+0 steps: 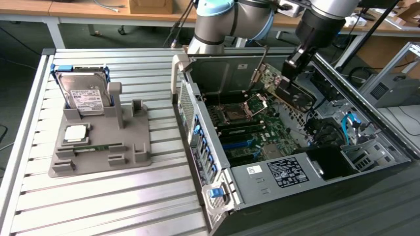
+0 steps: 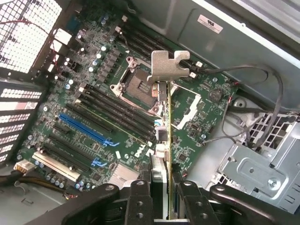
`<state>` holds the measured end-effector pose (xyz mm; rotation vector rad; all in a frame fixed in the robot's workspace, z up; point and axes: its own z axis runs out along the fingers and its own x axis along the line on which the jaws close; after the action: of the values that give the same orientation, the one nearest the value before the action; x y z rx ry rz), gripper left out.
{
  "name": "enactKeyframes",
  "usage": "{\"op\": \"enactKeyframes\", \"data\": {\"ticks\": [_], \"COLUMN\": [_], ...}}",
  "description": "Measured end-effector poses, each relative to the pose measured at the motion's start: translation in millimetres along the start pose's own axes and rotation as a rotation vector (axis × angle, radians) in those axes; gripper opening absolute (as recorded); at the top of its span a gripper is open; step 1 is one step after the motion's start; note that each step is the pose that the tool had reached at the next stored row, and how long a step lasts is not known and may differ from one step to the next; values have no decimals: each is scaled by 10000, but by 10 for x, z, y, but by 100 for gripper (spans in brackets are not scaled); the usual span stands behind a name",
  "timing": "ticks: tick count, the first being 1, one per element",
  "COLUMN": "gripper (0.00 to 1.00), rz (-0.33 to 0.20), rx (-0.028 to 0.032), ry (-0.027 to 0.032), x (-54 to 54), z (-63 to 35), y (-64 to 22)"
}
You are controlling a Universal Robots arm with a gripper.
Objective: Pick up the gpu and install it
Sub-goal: 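Insert the gpu into the slot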
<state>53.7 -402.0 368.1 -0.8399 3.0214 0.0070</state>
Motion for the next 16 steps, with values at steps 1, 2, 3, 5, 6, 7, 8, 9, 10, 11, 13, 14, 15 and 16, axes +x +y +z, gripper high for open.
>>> {"op": "enactKeyframes", "data": {"ticks": [1,2,3,5,6,7,8,9,10,11,13,14,15,16], "gripper": [27,27,27,27,27,27,27,27,27,27,27,27,27,27], "rz": [-251,-337,-395,-543,-709,-808,-889,-1013,-1123,-1261,-1482,-1573,-1654,-1740], "rx": [-2,-2,-2,-4,-5,-5,-6,-7,-7,-8,-10,-10,-11,-11], "ry": [1,1,1,1,2,2,3,3,4,4,4,5,4,5], "x": [0,0,0,0,0,0,0,0,0,0,0,0,0,0], "z": [0,0,0,0,0,0,0,0,0,0,0,0,0,0], "y": [0,0,0,0,0,0,0,0,0,0,0,0,0,0]}}
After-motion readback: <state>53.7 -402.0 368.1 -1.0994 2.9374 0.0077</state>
